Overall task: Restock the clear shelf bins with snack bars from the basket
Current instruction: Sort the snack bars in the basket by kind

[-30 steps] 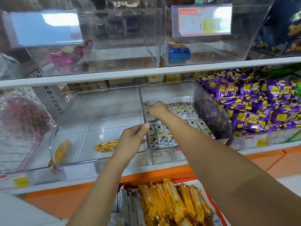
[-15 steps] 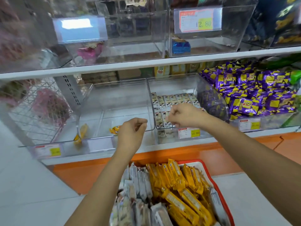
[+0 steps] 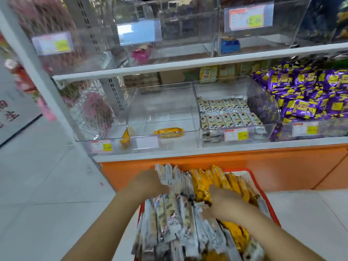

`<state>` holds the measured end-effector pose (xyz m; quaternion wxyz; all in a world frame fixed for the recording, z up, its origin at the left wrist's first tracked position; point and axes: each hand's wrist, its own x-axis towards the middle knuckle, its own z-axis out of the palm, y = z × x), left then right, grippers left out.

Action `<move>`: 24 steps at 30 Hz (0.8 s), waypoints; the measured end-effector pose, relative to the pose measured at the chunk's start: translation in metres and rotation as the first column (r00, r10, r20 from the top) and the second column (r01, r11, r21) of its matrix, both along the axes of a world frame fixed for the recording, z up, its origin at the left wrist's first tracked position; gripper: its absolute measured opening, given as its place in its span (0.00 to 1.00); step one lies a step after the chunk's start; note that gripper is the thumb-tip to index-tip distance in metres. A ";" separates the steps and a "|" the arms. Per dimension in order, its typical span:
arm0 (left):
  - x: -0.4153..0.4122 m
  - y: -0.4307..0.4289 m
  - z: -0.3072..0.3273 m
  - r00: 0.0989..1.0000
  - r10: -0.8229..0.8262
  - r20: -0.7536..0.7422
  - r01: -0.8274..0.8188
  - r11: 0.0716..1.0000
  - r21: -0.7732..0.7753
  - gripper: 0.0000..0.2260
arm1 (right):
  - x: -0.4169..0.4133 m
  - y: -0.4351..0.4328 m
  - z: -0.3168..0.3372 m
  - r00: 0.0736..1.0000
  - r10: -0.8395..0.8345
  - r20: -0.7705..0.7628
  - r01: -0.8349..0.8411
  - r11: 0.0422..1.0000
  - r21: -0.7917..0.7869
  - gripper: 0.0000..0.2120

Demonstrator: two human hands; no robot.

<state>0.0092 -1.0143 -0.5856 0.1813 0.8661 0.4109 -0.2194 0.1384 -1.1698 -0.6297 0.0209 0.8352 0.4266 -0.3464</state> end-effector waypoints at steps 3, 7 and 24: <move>-0.017 -0.006 -0.011 0.991 0.134 -0.003 -0.134 0.986 -0.104 0.18 | -0.016 -0.006 -0.004 0.999 -0.052 -0.010 0.053 0.983 0.176 0.35; -0.033 -0.006 -0.024 0.945 0.324 0.038 -0.300 0.910 -0.286 0.21 | -0.057 -0.003 -0.001 0.995 -0.095 -0.023 0.095 0.900 0.425 0.28; -0.040 -0.028 -0.038 0.517 0.841 0.160 -0.309 0.358 -0.881 0.07 | -0.102 0.020 -0.038 0.961 -0.206 0.183 0.052 0.788 0.613 0.40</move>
